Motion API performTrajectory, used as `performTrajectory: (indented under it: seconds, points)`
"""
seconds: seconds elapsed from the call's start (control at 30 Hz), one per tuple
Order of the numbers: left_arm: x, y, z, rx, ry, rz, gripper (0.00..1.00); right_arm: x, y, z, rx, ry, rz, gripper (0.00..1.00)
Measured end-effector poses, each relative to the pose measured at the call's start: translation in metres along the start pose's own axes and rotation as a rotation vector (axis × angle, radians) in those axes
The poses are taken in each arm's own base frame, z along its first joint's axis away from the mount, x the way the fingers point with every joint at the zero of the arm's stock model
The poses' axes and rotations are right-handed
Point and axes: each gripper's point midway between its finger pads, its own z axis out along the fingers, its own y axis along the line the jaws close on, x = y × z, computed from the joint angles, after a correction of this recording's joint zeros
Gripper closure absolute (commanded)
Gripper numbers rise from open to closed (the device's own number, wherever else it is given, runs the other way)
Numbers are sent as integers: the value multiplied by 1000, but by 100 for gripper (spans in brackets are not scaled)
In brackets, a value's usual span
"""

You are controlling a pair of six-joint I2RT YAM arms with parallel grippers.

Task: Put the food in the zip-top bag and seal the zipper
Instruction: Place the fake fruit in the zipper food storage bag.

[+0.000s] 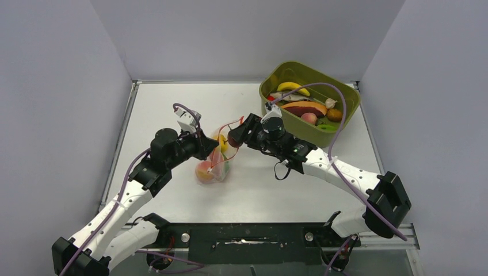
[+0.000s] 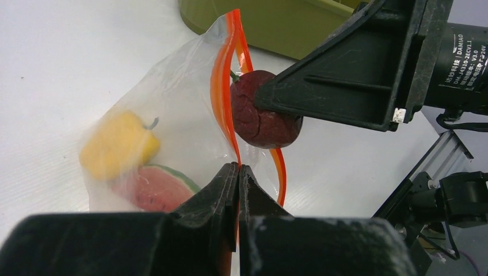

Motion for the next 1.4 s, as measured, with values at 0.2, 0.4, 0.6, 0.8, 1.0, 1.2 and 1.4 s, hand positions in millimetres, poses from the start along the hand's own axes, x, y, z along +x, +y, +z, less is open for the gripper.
performTrajectory:
  seconds: [0.2,0.4,0.6,0.8,1.0,1.2,1.4]
  points:
    - [4,0,0,5,1,-6,100,6,-4,2,17,16,-9,37]
    - [5,0,-1,11,-7,-4,100,3,0,1,15,16,-8,31]
    - [5,0,-2,12,-9,-2,100,1,4,0,9,14,-15,31]
    - [7,1,-2,11,-9,8,100,3,5,-2,-5,27,-75,29]
    - [9,4,-3,7,-6,41,100,1,20,-11,-68,51,-190,29]
    - [7,8,-5,-6,-17,112,100,-22,41,-21,-125,27,-380,28]
    - [7,15,-7,-28,-21,195,100,-59,23,-31,-84,-18,-528,28]
